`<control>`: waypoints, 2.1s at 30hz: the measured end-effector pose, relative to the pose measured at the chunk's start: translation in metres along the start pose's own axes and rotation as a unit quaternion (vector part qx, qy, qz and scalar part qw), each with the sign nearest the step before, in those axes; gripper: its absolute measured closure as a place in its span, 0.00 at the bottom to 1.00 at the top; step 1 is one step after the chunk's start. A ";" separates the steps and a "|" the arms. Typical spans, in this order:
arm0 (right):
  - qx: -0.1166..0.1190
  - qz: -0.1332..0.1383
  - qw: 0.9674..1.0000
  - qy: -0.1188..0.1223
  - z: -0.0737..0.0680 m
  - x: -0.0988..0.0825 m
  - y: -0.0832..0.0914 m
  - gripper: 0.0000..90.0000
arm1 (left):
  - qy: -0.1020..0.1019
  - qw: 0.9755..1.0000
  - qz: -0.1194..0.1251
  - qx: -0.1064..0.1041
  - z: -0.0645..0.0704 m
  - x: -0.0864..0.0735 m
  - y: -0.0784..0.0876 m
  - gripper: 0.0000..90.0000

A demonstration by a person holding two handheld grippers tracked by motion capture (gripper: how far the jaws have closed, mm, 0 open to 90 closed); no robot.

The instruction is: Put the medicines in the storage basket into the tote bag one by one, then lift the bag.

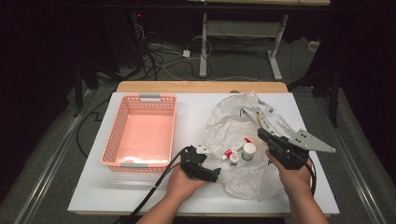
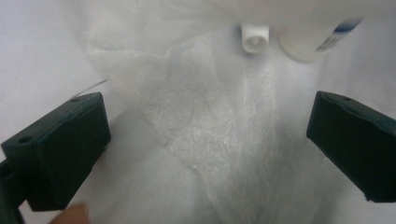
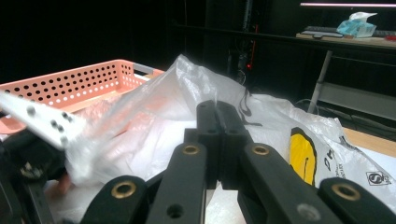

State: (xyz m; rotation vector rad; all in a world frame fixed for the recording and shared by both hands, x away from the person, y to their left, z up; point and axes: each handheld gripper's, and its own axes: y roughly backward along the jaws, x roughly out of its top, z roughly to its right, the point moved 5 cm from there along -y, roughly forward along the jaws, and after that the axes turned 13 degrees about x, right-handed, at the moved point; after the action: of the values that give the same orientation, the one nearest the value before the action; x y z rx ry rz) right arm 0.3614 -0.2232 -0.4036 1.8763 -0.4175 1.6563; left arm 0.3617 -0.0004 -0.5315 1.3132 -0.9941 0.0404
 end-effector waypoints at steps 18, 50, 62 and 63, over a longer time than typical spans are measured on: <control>0.001 -0.003 1.000 0.002 -0.002 0.000 -0.003 1.00 | -0.044 0.997 0.053 -0.033 0.009 -0.005 0.010 0.98; -0.034 0.033 0.999 -0.001 0.006 0.004 -0.001 1.00 | 0.004 0.972 0.228 -0.048 0.009 0.014 0.055 0.98; -0.041 0.056 0.998 0.009 0.010 0.012 0.001 1.00 | 0.018 0.952 0.306 -0.018 0.002 0.050 0.084 0.98; -0.043 0.059 0.997 0.008 0.010 0.014 0.001 1.00 | 0.018 0.950 0.311 -0.015 0.000 0.053 0.085 0.98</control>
State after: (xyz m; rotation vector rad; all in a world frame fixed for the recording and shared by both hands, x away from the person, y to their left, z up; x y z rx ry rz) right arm 0.3713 -0.2283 -0.3905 1.8040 -0.5936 1.7001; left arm 0.3475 0.0000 -0.4328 0.9226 -1.3382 0.5257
